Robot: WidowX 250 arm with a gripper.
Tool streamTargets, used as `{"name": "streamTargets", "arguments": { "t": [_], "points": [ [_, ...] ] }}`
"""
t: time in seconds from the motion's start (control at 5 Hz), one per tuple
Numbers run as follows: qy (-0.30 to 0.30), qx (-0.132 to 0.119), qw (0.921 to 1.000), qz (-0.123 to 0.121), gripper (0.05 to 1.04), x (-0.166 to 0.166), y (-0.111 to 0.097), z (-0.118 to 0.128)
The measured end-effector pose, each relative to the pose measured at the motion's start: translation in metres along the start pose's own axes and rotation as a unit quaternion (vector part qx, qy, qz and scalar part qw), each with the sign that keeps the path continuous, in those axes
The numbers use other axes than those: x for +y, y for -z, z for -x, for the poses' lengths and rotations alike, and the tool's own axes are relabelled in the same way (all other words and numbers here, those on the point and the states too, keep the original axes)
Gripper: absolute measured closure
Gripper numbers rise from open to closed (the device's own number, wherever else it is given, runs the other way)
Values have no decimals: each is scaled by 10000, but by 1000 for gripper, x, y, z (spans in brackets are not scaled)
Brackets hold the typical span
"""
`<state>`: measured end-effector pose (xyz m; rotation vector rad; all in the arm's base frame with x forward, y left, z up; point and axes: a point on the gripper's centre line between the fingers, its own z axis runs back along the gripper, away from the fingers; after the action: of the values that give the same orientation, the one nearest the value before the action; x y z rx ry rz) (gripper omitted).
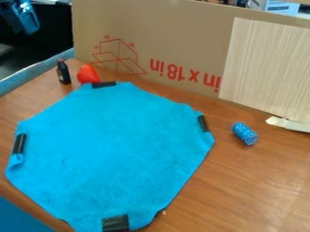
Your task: Put the black object on the bottom left edge of the cloth
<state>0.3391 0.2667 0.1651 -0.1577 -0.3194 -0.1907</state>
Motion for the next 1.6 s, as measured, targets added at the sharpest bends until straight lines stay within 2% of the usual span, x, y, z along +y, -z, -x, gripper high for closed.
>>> {"name": "streamTargets", "arguments": {
  "t": [0.2, 0.4, 0.6, 0.8, 1.0, 1.2, 1.4, 1.6],
  "points": [
    [-659, -243, 9975, -92, 84, 9, 20, 5],
    [-1734, -432, 9823, -560, 84, 26, 33, 8],
    [-2641, -670, 9526, -1352, 84, 38, 32, 8],
    [-2998, -903, 9340, -1720, 84, 36, 33, -2],
    [-3348, -955, 9259, -1464, 84, 30, 26, -9],
    [-3612, -1185, 9194, -1014, 84, 22, 34, -19],
    [-3852, -1432, 9086, -740, 84, 17, 58, -15],
    [-4120, -1752, 8916, -676, 84, 17, 77, -10]
  ]
}}
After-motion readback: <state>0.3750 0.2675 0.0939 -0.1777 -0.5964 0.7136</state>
